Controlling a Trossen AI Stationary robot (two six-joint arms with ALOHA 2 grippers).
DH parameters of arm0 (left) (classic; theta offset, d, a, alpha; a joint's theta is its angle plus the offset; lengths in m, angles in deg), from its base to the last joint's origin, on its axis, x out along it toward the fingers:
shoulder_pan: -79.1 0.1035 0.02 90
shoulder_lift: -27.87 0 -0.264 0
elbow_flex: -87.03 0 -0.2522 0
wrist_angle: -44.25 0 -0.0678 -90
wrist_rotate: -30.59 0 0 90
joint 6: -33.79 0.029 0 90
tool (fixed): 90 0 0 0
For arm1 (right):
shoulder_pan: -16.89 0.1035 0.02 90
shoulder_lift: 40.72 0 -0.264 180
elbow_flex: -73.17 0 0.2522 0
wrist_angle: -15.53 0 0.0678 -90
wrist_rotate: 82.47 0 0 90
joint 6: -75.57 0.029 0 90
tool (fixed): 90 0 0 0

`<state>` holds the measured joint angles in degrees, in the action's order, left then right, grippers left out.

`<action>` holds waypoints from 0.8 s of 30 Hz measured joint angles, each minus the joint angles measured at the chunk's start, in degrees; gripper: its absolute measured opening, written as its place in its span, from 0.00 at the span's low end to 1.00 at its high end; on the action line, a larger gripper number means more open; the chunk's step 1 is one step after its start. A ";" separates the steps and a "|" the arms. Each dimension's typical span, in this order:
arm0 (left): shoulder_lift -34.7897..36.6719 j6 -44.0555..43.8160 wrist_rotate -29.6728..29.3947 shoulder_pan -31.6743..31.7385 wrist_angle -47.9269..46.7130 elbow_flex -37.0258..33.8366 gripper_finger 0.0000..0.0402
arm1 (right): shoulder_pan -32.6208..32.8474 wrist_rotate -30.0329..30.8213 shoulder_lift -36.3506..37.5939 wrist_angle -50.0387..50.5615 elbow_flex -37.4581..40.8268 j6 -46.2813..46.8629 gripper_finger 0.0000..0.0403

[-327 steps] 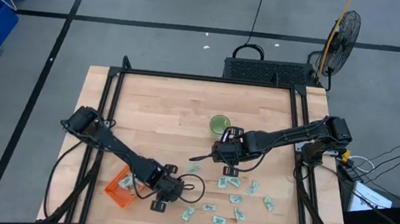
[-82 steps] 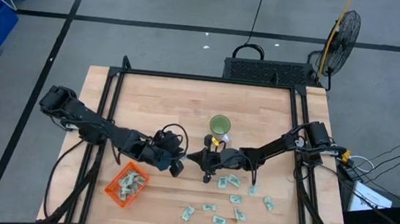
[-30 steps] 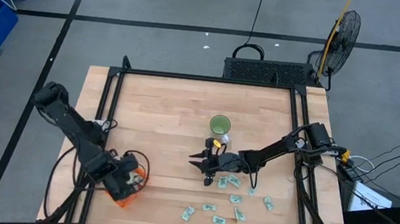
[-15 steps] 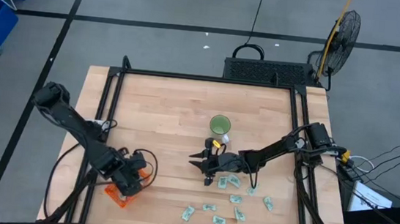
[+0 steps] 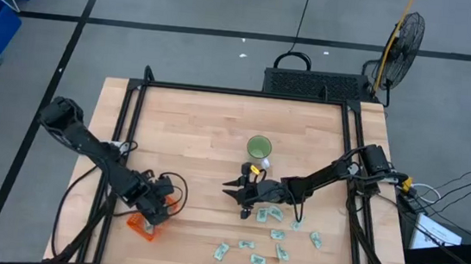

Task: Pick and place Stevia / Truvia into bins
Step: Adjust the orange basket on the table

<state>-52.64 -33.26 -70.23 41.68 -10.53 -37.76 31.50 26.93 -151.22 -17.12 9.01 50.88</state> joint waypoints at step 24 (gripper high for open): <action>-2.06 36.47 3.18 21.57 24.16 -1.14 0.02 | -0.72 -0.09 0.00 0.00 0.00 -0.04 0.22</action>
<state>-54.69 3.21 -67.05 63.26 13.63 -38.90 30.78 26.84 -151.22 -17.12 9.01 50.83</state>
